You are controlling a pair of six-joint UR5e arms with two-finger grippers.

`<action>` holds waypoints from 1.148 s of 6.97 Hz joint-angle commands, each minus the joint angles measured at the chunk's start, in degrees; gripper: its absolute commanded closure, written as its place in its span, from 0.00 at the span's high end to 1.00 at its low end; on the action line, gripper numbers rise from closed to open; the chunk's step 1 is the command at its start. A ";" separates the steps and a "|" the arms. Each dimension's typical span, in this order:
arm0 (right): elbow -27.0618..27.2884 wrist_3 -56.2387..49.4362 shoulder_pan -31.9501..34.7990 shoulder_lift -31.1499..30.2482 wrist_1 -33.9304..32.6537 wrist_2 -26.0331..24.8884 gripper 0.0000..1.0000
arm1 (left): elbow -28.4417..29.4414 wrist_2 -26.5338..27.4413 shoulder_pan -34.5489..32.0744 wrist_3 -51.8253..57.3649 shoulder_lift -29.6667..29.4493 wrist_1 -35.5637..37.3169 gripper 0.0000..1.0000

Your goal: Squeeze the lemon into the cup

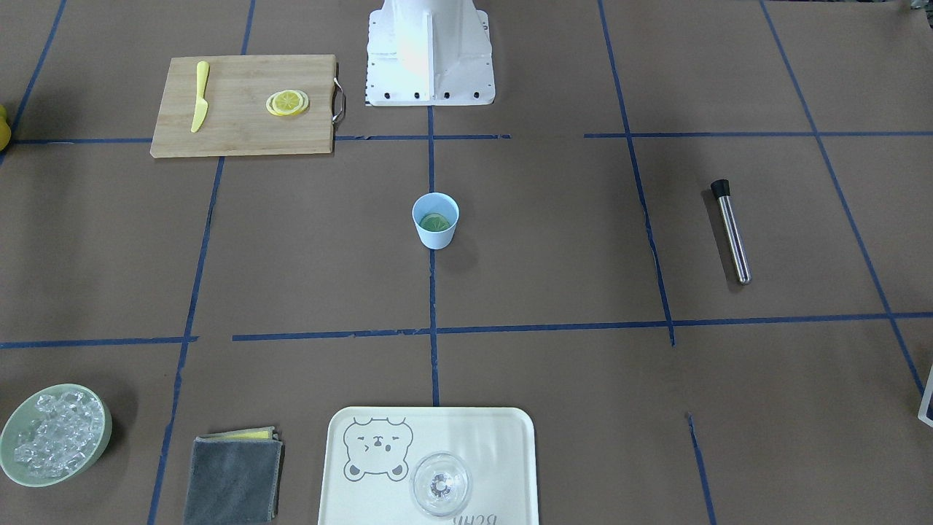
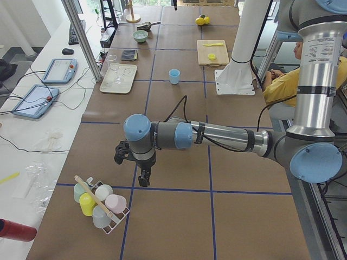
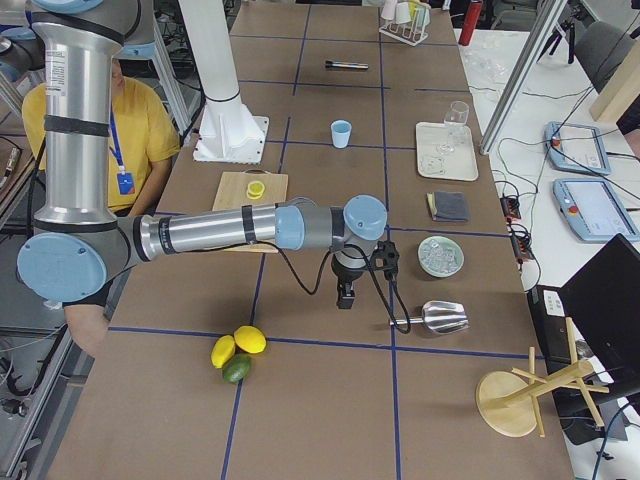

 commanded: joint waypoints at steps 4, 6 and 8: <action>-0.12 0.08 0.02 -0.06 0.00 0.04 1.00 | -0.33 -0.11 -0.08 -0.08 0.79 -0.63 1.00; -0.21 0.00 0.02 -0.23 0.00 -0.05 1.00 | -0.33 -0.11 -0.08 -0.17 0.97 -0.63 1.00; -0.21 0.17 -0.07 -0.23 0.00 -0.05 1.00 | -0.51 -0.28 -0.08 -0.61 0.97 -0.72 1.00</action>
